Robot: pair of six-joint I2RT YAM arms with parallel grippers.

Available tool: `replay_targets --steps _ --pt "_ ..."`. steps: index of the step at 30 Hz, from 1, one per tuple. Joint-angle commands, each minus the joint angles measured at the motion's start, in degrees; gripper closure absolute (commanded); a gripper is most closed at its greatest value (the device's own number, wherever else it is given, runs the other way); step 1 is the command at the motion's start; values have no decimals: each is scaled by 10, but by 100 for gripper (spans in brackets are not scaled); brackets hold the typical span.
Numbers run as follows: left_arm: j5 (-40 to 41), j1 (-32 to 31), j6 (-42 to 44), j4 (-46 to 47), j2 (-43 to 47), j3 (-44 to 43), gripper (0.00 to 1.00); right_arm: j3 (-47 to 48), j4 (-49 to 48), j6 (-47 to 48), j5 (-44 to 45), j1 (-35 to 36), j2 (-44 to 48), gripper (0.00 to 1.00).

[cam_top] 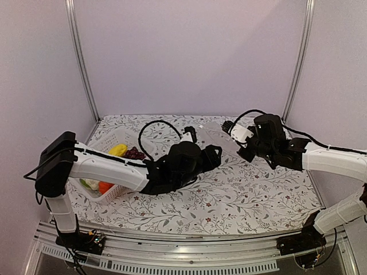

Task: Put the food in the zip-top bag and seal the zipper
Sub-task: Pass from the left arm to the right, then open the zipper food storage bag.

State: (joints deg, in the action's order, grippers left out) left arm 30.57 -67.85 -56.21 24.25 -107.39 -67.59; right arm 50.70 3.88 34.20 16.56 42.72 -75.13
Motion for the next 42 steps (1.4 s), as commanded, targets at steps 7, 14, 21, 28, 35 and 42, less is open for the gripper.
replay_targets --steps 7,14,21,28,35,42 --pt "-14 32 -87 -4 -69 -86 38 20 21 -50 0 7 -7 100" --pt "-62 54 -151 -51 -117 -117 48 34 11 -61 54 2 -3 100" --pt "-80 54 -136 -25 -109 -88 57 67 8 -67 73 -51 9 100" --pt "-91 34 116 -51 -79 -161 34 58 7 -76 70 -62 4 100" --pt "-90 6 265 -130 38 -115 17 64 4 -83 43 -109 8 100" --pt "-36 5 289 -412 196 -16 21 45 -4 -83 18 -122 10 100"
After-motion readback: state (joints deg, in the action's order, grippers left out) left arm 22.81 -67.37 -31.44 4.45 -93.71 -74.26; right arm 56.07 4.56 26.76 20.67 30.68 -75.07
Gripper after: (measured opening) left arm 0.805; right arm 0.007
